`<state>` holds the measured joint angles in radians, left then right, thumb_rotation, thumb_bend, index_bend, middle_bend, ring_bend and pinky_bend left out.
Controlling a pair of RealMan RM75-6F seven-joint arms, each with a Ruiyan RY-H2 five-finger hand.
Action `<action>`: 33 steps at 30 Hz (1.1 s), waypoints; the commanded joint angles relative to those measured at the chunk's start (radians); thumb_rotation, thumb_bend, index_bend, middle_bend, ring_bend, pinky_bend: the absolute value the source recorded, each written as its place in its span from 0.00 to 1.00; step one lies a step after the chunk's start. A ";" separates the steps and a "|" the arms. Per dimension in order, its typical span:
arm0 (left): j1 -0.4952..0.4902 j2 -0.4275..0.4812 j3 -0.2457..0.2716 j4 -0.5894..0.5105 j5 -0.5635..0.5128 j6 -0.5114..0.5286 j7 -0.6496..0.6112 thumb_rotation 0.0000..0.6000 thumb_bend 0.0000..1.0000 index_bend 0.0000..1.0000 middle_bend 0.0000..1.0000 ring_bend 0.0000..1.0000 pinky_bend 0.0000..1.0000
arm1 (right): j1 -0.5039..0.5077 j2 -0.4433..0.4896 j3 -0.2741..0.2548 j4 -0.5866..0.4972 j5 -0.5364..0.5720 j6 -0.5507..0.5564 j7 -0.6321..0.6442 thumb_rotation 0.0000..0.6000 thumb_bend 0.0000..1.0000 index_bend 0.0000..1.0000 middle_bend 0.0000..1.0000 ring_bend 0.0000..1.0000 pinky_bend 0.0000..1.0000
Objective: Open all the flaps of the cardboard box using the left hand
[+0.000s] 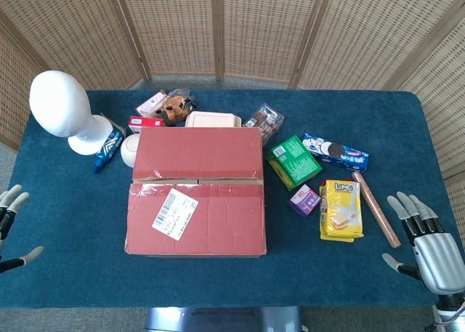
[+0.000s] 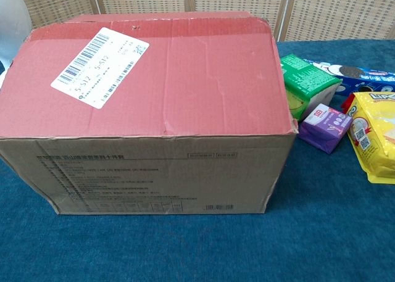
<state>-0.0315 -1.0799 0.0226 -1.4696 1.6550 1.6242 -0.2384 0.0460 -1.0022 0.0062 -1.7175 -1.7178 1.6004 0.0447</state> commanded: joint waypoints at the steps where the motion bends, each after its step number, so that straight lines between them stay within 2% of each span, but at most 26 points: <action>1: -0.002 0.000 -0.002 0.000 -0.002 -0.003 -0.002 1.00 0.10 0.00 0.00 0.00 0.00 | 0.000 0.000 0.000 -0.001 0.002 -0.001 0.000 1.00 0.00 0.00 0.00 0.00 0.15; 8: -0.012 0.002 -0.011 -0.010 -0.014 -0.015 0.001 1.00 0.10 0.00 0.00 0.00 0.00 | 0.002 0.002 0.000 -0.001 0.006 -0.009 0.001 1.00 0.00 0.00 0.00 0.00 0.15; 13: -0.062 0.000 -0.046 -0.036 -0.033 -0.065 0.008 1.00 0.10 0.00 0.00 0.00 0.00 | 0.006 0.000 0.001 -0.001 0.016 -0.021 -0.002 1.00 0.00 0.00 0.00 0.00 0.15; 22: -0.221 -0.028 -0.134 -0.095 -0.044 -0.202 -0.042 1.00 0.10 0.00 0.00 0.00 0.00 | 0.012 -0.002 0.004 -0.003 0.029 -0.034 -0.006 1.00 0.00 0.00 0.00 0.00 0.15; 26: -0.297 -0.074 -0.170 -0.104 -0.037 -0.250 -0.001 1.00 0.10 0.00 0.00 0.00 0.00 | 0.011 0.001 0.006 -0.005 0.031 -0.031 0.003 1.00 0.00 0.00 0.00 0.00 0.15; 33: -0.381 -0.145 -0.202 -0.089 -0.061 -0.320 0.080 1.00 0.10 0.00 0.00 0.00 0.00 | 0.012 0.006 0.005 -0.006 0.034 -0.034 0.015 1.00 0.00 0.00 0.00 0.00 0.15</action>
<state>-0.3921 -1.2065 -0.1686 -1.5645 1.6043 1.3240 -0.1799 0.0578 -0.9969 0.0117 -1.7236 -1.6838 1.5668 0.0596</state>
